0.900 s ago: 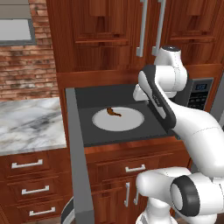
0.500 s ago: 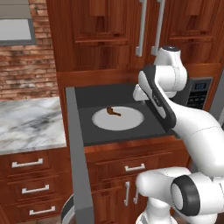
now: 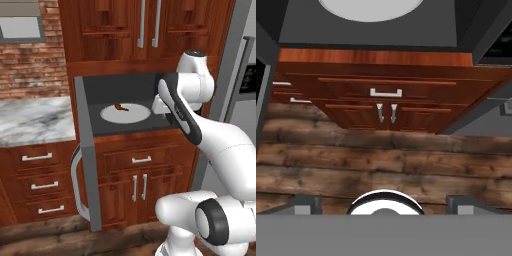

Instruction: Close the microwave door.

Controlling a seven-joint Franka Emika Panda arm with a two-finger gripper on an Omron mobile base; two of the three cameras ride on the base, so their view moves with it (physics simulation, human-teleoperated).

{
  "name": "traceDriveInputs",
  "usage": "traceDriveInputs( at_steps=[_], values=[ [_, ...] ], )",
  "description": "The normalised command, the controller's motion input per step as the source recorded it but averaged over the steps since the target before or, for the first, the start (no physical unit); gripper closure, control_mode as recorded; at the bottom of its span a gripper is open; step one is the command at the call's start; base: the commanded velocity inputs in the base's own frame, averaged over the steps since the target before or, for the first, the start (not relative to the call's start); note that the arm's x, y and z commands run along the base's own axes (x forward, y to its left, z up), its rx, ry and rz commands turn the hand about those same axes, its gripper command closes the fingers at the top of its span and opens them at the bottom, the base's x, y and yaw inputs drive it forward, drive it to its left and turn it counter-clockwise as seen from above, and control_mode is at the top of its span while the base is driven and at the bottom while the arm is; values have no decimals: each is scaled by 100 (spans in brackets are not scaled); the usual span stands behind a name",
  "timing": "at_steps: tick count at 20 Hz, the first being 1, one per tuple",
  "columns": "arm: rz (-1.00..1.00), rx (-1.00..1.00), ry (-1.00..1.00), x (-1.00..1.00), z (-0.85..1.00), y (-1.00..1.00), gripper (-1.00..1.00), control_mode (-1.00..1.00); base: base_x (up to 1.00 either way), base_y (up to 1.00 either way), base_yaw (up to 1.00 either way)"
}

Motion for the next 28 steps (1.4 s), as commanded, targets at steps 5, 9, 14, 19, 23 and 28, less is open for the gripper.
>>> traceDriveInputs(
  at_steps=[5, 9, 14, 19, 23, 28],
  values=[
    [0, 0, 0, 0, 0, 0, -100, 100, -82, 7, 0],
    [0, 0, 0, 0, 0, 0, -100, 100, -76, 0, 0],
    [0, 0, 0, -4, 0, 0, -100, -100, -36, 0, 0],
    [-1, 0, -10, -69, 0, 1, -100, -100, 0, 0, 0],
    [-8, -3, -38, -100, 33, 17, -100, -100, 0, 0, 0],
    [-15, -19, -41, -100, 60, 37, -100, -100, 0, 0, 0]
  ],
)
